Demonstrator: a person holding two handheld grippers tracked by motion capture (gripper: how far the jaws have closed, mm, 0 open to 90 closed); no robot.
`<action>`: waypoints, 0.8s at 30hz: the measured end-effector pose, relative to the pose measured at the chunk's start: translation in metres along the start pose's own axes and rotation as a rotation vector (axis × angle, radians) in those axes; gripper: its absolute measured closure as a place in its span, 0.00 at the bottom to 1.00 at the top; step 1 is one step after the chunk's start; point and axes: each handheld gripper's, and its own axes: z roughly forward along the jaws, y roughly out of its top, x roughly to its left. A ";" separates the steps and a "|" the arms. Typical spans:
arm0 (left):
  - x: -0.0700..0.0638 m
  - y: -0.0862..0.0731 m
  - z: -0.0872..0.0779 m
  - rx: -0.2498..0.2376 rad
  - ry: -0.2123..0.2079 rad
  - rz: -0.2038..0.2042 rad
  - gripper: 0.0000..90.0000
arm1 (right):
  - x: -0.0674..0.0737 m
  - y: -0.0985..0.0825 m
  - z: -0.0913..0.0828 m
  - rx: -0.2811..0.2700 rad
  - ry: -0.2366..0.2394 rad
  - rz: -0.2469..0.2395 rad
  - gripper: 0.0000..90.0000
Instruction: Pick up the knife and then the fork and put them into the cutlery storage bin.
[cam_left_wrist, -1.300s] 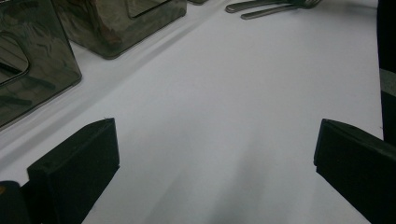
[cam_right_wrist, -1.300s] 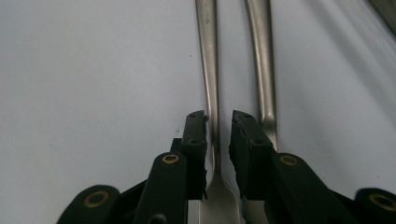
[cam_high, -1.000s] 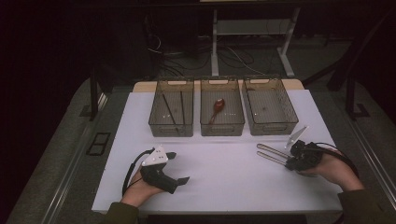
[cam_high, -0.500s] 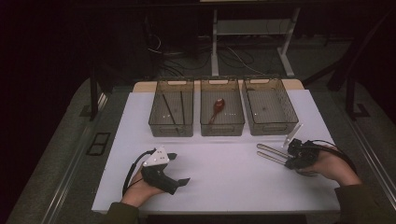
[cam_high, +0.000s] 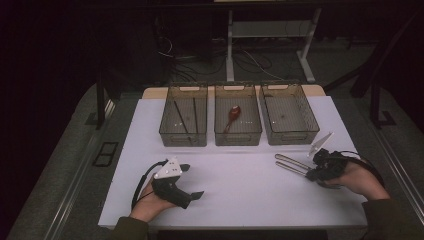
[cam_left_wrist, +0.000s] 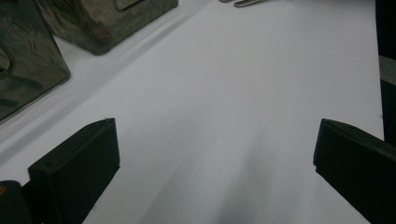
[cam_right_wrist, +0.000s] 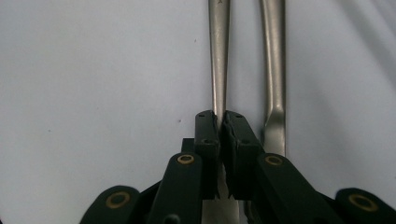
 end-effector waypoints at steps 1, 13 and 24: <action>0.000 0.000 0.000 -0.006 0.001 -0.003 0.00 | 0.001 -0.001 -0.001 -0.019 0.009 0.017 0.93; 0.000 0.000 0.003 -0.002 -0.005 -0.001 0.00 | 0.000 -0.008 -0.011 -0.121 0.020 0.034 0.93; 0.004 0.000 0.005 -0.019 -0.002 -0.016 0.00 | -0.003 -0.018 -0.033 -0.275 0.041 0.060 0.93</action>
